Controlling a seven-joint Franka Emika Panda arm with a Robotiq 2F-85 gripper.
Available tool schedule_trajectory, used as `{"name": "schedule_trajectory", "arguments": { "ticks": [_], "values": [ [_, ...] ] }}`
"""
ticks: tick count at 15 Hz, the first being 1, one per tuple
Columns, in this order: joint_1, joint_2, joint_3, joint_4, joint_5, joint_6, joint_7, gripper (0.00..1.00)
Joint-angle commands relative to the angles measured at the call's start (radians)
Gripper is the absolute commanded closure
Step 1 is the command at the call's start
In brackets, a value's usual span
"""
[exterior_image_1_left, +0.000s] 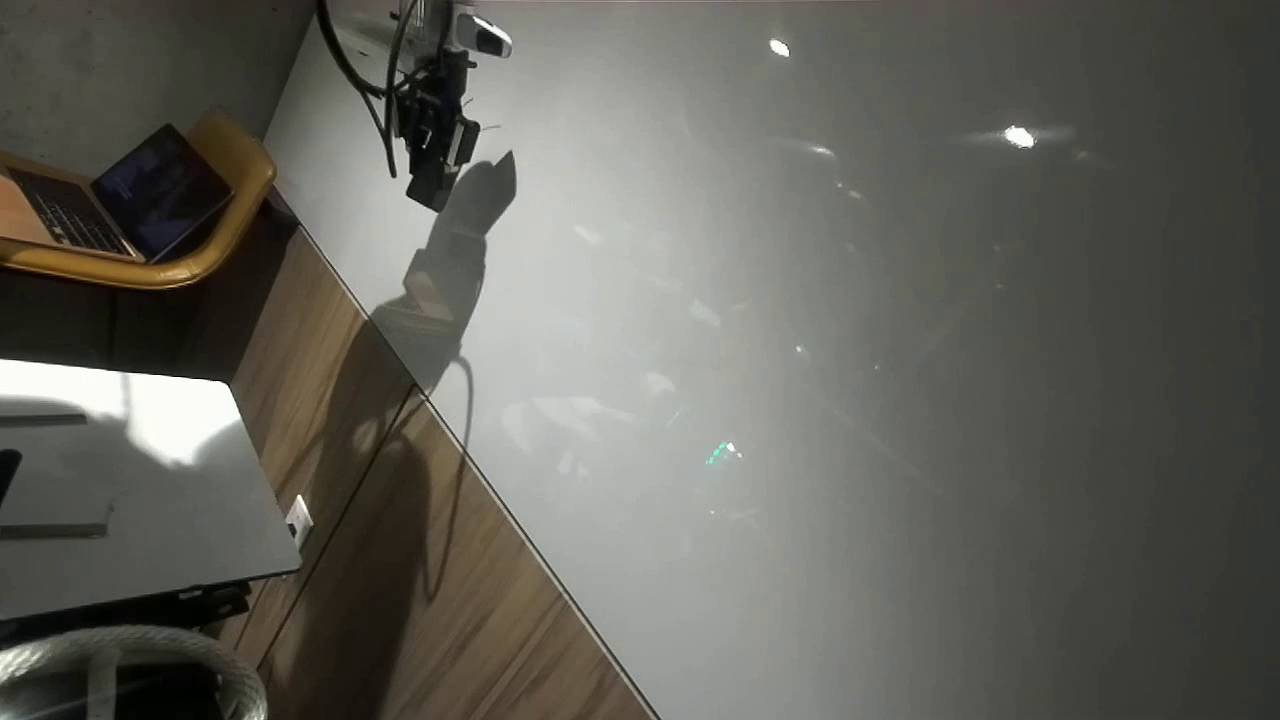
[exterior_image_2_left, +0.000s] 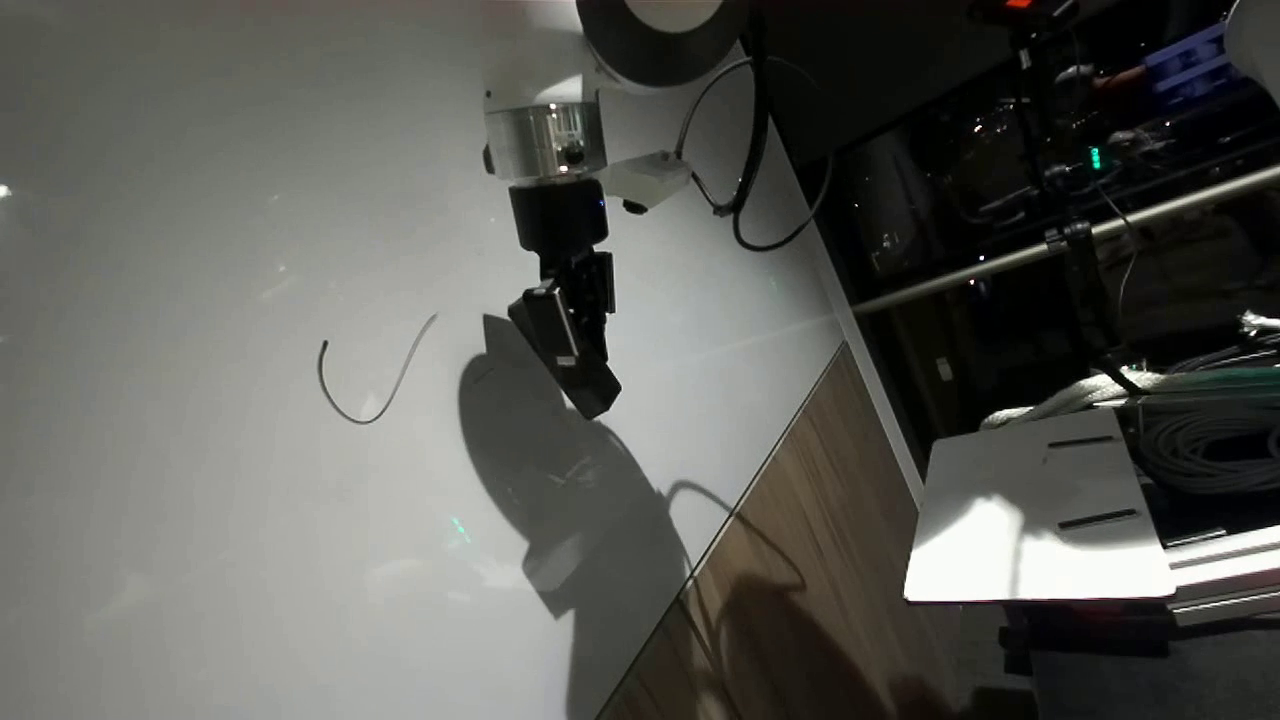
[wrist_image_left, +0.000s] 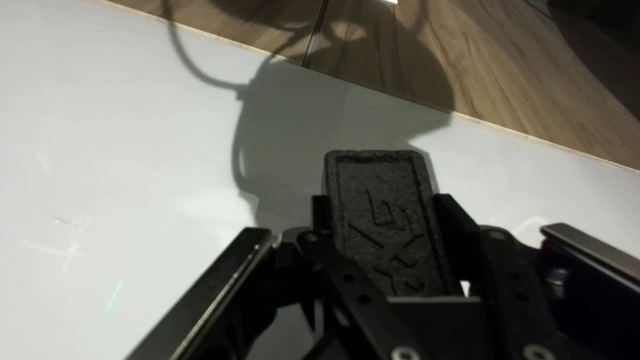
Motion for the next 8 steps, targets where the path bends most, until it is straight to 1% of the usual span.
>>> {"name": "schedule_trajectory", "arguments": {
  "ticks": [1,5,8],
  "values": [
    [0.014,0.088,0.0,0.175,-0.067,-0.11,0.017,0.71],
    [0.058,0.211,-0.005,0.357,-0.137,-0.178,0.039,0.71],
    [0.121,0.324,-0.012,0.497,-0.157,-0.217,0.054,0.71]
  ]
}}
